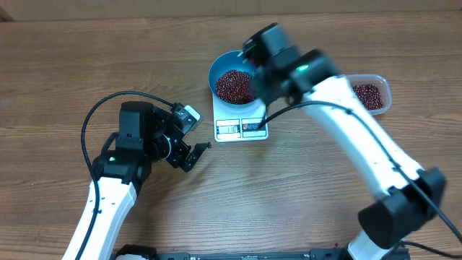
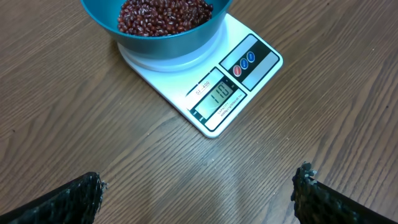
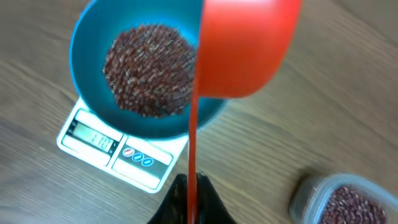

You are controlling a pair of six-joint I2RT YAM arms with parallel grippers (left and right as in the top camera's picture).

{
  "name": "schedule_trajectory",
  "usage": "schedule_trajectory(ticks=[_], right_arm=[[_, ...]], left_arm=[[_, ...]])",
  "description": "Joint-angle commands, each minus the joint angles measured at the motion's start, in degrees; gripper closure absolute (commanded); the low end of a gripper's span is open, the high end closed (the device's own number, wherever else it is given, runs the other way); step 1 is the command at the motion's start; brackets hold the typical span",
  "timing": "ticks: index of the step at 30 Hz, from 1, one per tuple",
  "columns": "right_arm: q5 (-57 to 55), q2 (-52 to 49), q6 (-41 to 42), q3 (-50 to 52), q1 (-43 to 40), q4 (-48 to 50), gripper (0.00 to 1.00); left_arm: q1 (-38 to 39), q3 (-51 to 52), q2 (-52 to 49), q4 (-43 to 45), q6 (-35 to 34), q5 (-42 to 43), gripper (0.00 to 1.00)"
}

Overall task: Scoop item into bowl and weigh 150g on scale
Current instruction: 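Bring the empty scoop back to the bean tub with the right gripper, then scoop a small load of red beans with the right gripper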

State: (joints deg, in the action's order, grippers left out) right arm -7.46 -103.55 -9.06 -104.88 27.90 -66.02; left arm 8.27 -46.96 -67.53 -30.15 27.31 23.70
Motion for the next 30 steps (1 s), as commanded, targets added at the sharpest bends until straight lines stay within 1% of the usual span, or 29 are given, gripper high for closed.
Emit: schedule_trajectory(ticks=[1,3,6,9,10,12,13,14,17,21,23,27,30], right_arm=[[10.19,6.08,1.49,-5.33,-6.25,-4.50,0.96],[15.10,8.63,0.63,-5.75,-11.06,-7.37,0.96],[18.32,10.82,-0.02,-5.75,-17.42,-11.23,0.96],[18.67,11.08,-0.57,-5.75,-22.12,-14.88,0.96],[19.12,10.95,-1.86,-5.70,-25.11,-17.27,0.96],[19.15,10.84,-1.95,-5.66,-29.09,-19.28,0.96],[19.17,10.75,-1.95,-5.33,-31.17,-19.63,0.96],[19.12,10.73,-1.92,-3.37,-35.58,-19.54,0.96],[19.04,10.19,-1.90,1.68,-39.87,-18.64,0.96],[16.76,8.22,-1.84,9.66,-42.03,-13.86,0.96],[14.69,6.58,-1.68,11.63,-42.01,-11.93,0.96],[10.29,-0.22,-1.44,11.82,-41.46,-10.99,0.96],[9.44,-2.21,-1.42,11.82,-41.42,-11.72,0.96]], left_arm=[[0.11,-0.04,0.02,0.15,-0.55,-0.15,0.00],[0.11,-0.04,0.02,0.15,-0.55,-0.15,0.00],[0.11,-0.04,0.02,0.15,-0.55,-0.17,0.00],[0.11,-0.04,0.02,0.17,-0.55,-0.17,0.00],[0.11,-0.04,0.02,0.15,-0.55,-0.15,0.00],[0.11,-0.04,0.02,0.15,-0.55,-0.17,0.01],[0.11,-0.04,0.02,0.15,-0.55,-0.17,0.00],[0.11,-0.04,0.02,0.15,-0.55,-0.15,0.00],[0.11,-0.04,0.02,0.15,-0.57,-0.15,0.00],[0.11,-0.04,0.02,0.15,-0.55,-0.15,0.00],[0.11,-0.04,0.02,0.15,-0.55,-0.15,0.00],[0.11,-0.04,0.02,0.17,-0.55,-0.17,0.00],[0.11,-0.04,0.02,0.15,-0.55,-0.15,0.00]])
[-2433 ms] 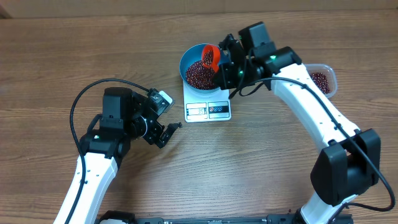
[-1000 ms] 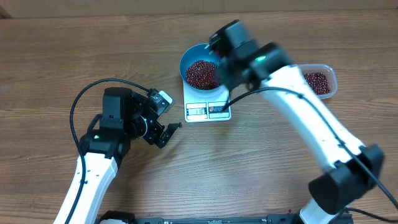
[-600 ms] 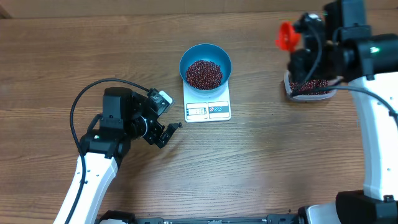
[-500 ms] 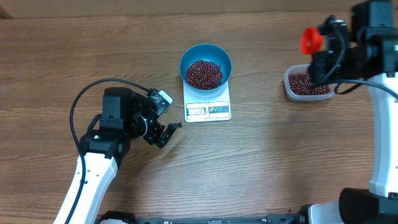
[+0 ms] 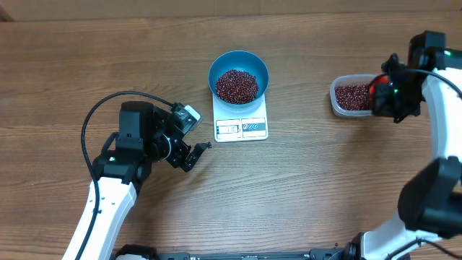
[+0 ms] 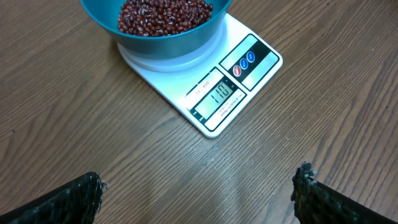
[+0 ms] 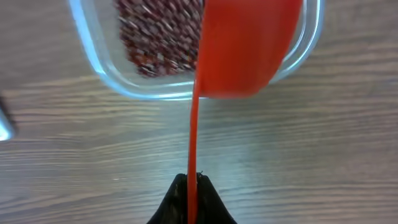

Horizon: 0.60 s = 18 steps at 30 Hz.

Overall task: Scoop item into bowl and weigh 150g on scale
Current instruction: 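Scoop a small load of red beans with the right gripper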

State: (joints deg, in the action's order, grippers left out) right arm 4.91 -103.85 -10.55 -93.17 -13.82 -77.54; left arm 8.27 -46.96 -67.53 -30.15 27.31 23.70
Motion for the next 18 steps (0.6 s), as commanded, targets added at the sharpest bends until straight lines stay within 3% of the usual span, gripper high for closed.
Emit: schedule_trajectory(ticks=[1,18], right_arm=[[-2.91,-2.64,0.48,0.11,0.31,0.11,0.96],[-3.74,-10.93,0.48,0.17,0.37,2.27,0.96]], left_arm=[[0.11,-0.04,0.02,0.15,-0.55,-0.15,0.00],[0.11,-0.04,0.02,0.15,-0.55,-0.15,0.00]])
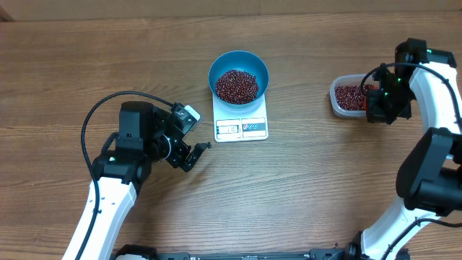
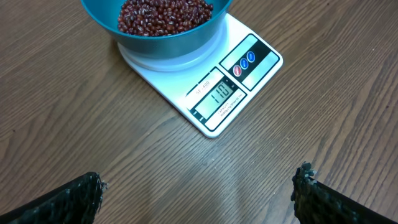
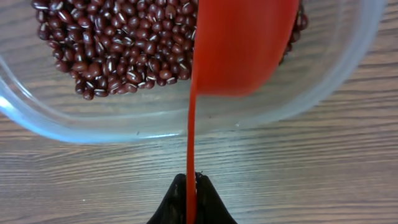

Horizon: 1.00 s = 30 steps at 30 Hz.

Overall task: Scoop item into bowl and weigh 150g on scale
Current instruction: 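Scoop a small load of red beans with the right gripper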

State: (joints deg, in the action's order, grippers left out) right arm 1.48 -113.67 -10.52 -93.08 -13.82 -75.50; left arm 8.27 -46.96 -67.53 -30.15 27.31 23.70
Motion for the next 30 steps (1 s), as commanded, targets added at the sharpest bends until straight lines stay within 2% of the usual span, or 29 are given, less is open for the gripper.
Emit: schedule_trajectory(ticks=[1,20,30], right_arm=[[-0.22,-1.40,0.46,0.09,0.44,0.24,0.96],[0.22,-5.60,-0.20,0.09,10.34,-3.93,0.96],[10.01,-5.27,-0.28,-5.51,10.16,-5.90,0.96]], left_arm=[[0.11,-0.04,0.02,0.17,-0.55,-0.17,0.00],[0.11,-0.04,0.02,0.15,-0.55,-0.15,0.00],[0.11,-0.04,0.02,0.15,-0.55,-0.17,0.01]])
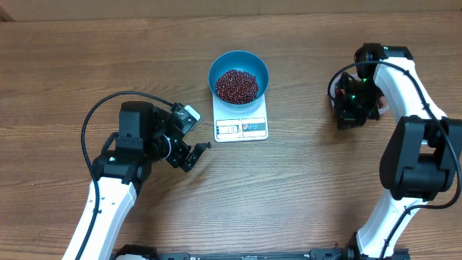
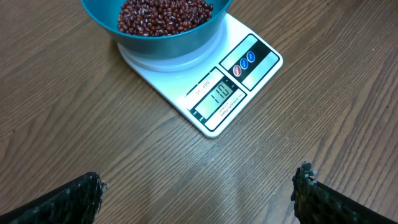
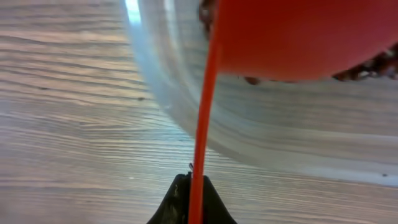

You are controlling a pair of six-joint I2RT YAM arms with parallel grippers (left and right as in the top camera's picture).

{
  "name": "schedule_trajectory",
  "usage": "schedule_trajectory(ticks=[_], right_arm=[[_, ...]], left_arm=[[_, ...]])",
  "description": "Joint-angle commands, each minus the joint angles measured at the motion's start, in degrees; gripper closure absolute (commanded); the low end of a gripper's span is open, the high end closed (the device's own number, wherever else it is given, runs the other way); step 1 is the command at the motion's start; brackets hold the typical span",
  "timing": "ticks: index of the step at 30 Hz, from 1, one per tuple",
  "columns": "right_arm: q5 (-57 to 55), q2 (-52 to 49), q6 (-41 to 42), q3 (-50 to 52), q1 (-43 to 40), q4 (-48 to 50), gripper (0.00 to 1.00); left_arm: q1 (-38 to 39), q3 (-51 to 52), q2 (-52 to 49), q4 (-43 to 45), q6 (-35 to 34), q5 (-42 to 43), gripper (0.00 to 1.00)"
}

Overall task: Scoop item into bowl and weigh 150g on scale
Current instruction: 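Scoop a small load of red beans with the right gripper, then carry the scoop to the teal bowl and tip beans in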

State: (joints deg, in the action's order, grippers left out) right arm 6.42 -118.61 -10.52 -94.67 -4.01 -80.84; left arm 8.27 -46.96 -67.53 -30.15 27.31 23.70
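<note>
A blue bowl heaped with red beans stands on the white scale; in the left wrist view the scale's display reads about 110. My right gripper is shut on the thin handle of the red scoop, whose cup is down inside the clear bean container at the far right. From overhead the right gripper covers most of that container. My left gripper stands open over bare wood just in front of the scale, nothing between its fingers.
The table is brown wood. My left arm and its black cable loop lie at the lower left. The right arm runs down the right edge.
My right gripper has turned and shifted left over the container, and the scoop's cup now sits low in it among the beans. The left gripper and the scale reading are unchanged.
First my right gripper held the scoop tipped over the blue bowl on the scale. Then it was at the right, with the scoop above the bean container. It then hung closer over the beans, and now the cup is down inside the container. The left arm stayed still.
</note>
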Motion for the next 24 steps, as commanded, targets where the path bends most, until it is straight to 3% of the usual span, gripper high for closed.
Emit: schedule_trajectory(ticks=[1,10,24], right_arm=[[5.84,-0.33,-0.46,-4.90,0.22,-1.14,0.96],[10.47,-0.33,-2.01,-9.66,-4.26,-6.05,0.96],[29.99,-0.33,-18.86,-9.66,-14.49,-13.11,0.96]], left_arm=[[0.11,-0.04,0.02,0.15,-0.55,-0.17,0.00],[0.11,-0.04,0.02,0.15,-0.55,-0.15,0.01],[0.11,-0.04,0.02,0.15,-0.55,-0.17,0.01]])
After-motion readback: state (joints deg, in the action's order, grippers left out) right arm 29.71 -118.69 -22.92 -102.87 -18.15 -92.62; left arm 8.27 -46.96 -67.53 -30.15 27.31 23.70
